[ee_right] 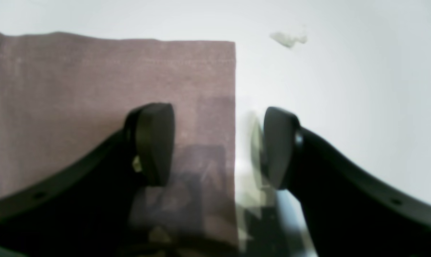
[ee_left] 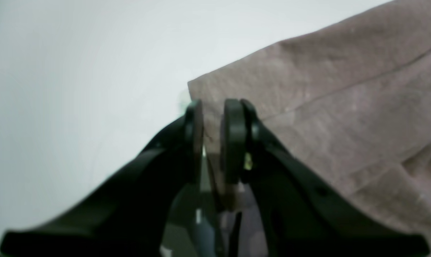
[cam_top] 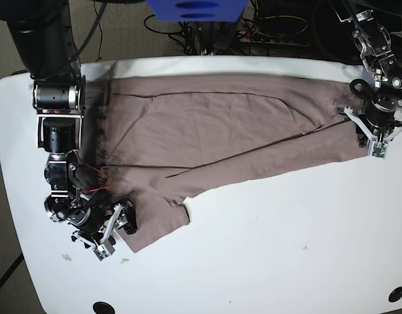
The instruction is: Fold the T-shirt properly
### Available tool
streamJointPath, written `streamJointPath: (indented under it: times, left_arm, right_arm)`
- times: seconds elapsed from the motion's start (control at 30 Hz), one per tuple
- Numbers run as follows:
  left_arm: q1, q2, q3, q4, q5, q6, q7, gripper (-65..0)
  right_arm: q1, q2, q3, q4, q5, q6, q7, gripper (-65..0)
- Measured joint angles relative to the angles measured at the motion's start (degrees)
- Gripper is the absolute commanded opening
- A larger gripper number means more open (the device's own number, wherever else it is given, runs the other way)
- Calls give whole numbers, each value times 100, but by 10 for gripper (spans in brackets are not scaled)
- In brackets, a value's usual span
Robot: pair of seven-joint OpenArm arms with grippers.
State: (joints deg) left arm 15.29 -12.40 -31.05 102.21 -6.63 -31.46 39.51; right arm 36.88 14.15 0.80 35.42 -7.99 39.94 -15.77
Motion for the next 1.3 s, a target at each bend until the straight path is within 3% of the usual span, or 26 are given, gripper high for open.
streamJointPath:
  times: [0.37, 0.87, 1.3]
  left_arm:
    - [11, 2, 2, 7, -4, -7, -4, -548]
    - [15, 4, 0, 7, -2, -7, -4, -547]
    - [28, 15, 0, 24, -4, -9, -4, -545]
  right_arm:
    - [125, -151, 0, -522, -66, -103, 664, -275]
    - [57, -262, -11, -557, -149, -317, 931, -271]
    - [-55, -299, 2, -796, -103, -404, 1545, -271]
